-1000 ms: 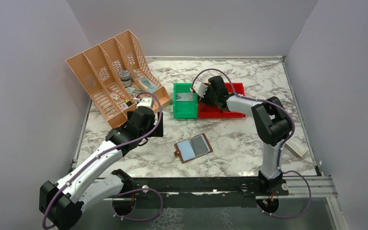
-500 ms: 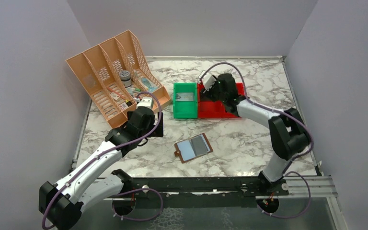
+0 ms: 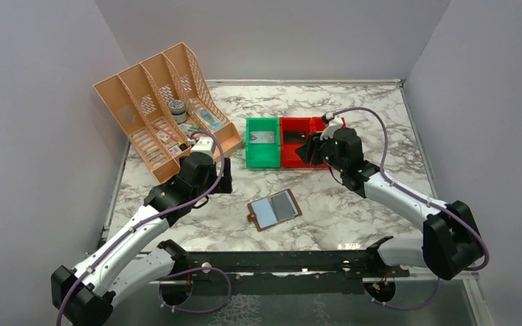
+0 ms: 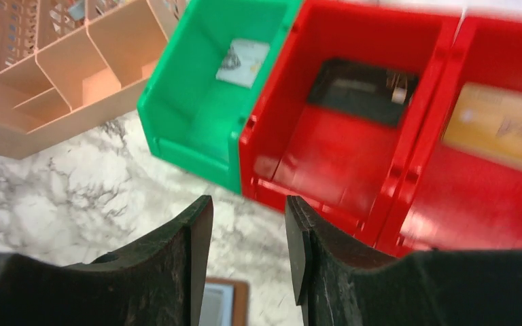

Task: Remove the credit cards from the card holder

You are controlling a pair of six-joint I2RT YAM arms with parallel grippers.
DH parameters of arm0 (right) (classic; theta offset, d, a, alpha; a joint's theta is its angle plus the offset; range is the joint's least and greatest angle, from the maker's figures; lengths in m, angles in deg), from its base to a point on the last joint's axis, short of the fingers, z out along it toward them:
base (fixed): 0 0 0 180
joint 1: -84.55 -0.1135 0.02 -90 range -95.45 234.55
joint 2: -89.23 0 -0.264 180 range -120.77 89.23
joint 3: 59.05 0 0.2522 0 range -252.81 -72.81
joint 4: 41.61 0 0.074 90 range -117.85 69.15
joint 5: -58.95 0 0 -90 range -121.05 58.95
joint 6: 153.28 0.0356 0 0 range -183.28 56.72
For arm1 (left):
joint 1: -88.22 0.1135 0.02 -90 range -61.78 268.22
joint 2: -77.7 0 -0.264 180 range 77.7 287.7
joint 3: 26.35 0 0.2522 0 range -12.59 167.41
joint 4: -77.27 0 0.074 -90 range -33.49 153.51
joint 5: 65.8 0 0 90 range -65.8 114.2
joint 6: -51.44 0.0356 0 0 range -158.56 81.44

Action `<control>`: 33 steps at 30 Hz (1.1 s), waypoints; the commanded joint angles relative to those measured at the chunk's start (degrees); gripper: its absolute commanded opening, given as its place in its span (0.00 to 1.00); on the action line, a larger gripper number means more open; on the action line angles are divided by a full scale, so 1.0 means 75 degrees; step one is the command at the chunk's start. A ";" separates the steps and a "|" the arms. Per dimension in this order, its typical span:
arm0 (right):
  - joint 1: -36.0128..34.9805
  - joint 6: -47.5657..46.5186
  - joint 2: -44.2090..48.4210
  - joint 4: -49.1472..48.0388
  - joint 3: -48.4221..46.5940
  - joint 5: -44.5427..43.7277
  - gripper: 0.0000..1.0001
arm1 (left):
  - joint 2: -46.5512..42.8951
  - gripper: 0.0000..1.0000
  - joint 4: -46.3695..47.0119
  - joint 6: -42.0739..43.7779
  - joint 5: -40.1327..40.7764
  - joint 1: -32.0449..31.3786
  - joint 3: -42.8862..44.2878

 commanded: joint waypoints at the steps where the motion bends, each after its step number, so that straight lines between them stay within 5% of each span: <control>1: -0.0029 0.2287 0.0441 0.1687 0.0256 0.0291 0.43 | -0.0265 0.99 0.0843 -0.0177 -0.0970 -0.0005 -0.0231; 9: -0.0042 0.2793 0.0862 0.1402 0.0982 0.2310 0.38 | 0.0645 0.87 0.2257 -0.1831 -0.3342 -0.0307 -0.0472; 15: -0.0332 0.2717 0.0141 0.1639 0.0937 0.2789 0.32 | 0.1799 0.79 0.2335 -0.2100 -0.2438 -0.1906 -0.0027; 20: -0.0581 0.2549 -0.0577 0.1891 0.0885 0.2963 0.30 | 0.2460 0.72 0.2868 -0.3058 -0.2163 -0.2422 -0.0554; 33: -0.0830 0.2506 -0.1329 0.2149 0.0914 0.2804 0.27 | 0.3212 0.58 0.3328 -0.3671 -0.1898 -0.2523 -0.1332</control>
